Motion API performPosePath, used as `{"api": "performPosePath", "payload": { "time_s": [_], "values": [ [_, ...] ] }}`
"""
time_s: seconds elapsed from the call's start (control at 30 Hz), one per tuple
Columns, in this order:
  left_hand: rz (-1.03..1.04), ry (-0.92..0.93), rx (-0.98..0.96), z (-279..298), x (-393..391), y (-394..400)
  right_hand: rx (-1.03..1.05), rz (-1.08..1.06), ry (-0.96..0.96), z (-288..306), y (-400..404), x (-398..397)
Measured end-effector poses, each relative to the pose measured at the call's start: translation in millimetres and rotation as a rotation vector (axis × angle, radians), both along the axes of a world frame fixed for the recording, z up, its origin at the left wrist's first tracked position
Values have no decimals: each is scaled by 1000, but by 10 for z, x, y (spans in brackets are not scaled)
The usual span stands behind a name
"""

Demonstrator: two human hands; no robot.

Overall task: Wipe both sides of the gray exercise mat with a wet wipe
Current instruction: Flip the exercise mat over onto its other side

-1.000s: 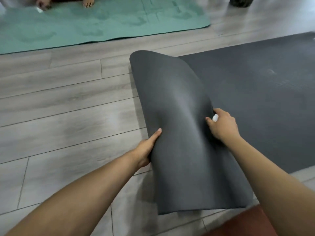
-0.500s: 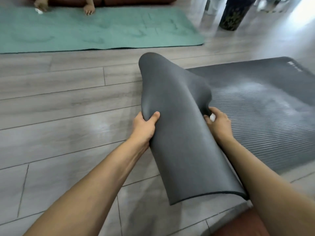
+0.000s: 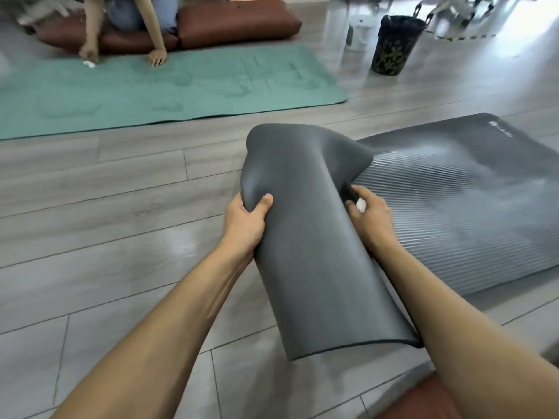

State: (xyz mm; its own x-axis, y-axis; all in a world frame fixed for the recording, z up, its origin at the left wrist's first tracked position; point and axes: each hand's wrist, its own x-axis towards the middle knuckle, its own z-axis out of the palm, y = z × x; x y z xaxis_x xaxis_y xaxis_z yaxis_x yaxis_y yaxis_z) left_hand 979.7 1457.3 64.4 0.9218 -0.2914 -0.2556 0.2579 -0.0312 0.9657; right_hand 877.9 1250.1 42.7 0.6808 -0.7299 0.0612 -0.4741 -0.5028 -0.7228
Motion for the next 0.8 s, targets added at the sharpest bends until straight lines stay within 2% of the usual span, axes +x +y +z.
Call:
{"api": "performPosePath", "payload": {
  "time_s": [0.13, 0.27, 0.6, 0.8],
  "values": [
    [-19, -87, 16, 218, 86, 38, 34, 2, -54, 146, 15, 52],
    [77, -218, 163, 353, 548, 687, 26, 89, -79, 212, 368, 281],
    [280, -18, 644, -162, 821, 3073, 228, 289, 12, -226, 1973, 876],
    [401, -26, 974, -344, 767, 3975, 277, 396, 6, -256, 2964, 1194]
  ]
}}
